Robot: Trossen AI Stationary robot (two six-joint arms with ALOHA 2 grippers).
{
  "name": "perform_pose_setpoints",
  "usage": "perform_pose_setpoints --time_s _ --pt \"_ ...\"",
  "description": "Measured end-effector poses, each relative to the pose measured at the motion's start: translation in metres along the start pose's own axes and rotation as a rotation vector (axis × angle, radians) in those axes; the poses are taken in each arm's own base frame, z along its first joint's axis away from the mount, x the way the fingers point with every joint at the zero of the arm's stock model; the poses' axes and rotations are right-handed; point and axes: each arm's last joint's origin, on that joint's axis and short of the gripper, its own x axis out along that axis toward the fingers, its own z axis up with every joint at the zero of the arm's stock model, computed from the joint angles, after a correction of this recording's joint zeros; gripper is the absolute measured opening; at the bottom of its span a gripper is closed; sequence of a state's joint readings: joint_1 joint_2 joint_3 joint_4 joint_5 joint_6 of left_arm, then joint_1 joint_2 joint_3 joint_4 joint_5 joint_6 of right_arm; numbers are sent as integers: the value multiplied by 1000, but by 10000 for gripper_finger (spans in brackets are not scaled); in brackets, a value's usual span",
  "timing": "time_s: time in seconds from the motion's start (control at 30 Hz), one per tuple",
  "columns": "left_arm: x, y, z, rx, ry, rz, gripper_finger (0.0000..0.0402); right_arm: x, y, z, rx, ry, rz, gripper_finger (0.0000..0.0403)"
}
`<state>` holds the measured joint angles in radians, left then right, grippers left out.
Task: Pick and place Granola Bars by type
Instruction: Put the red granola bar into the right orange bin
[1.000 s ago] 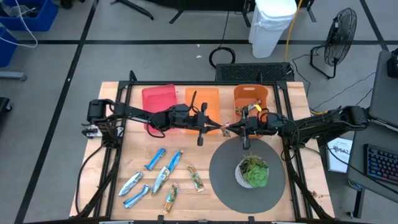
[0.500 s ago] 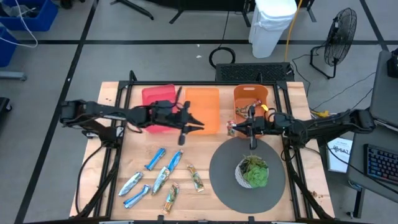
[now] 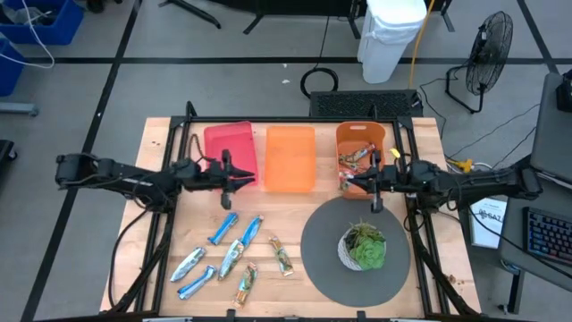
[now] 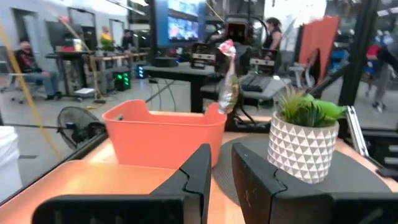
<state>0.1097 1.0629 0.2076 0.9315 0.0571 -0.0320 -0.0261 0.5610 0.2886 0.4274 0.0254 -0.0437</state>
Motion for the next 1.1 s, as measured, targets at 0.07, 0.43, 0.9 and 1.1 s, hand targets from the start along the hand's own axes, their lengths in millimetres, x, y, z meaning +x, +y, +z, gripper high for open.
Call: perform_pose_setpoints --time_s 0.07,0.43,0.9,1.1 --pt "-13 0 -6 -16 -6 19 72 -5 0 2 -1 -4 -4 0" --pt "-51 -2 -19 -8 -31 5 72 -17 -2 4 13 6 -55 0" --pt "-75 1 -27 2 134 141 72 -30 -2 4 18 21 -52 0" --pt "-84 1 -27 -23 133 154 72 -44 -3 4 14 12 -52 0"
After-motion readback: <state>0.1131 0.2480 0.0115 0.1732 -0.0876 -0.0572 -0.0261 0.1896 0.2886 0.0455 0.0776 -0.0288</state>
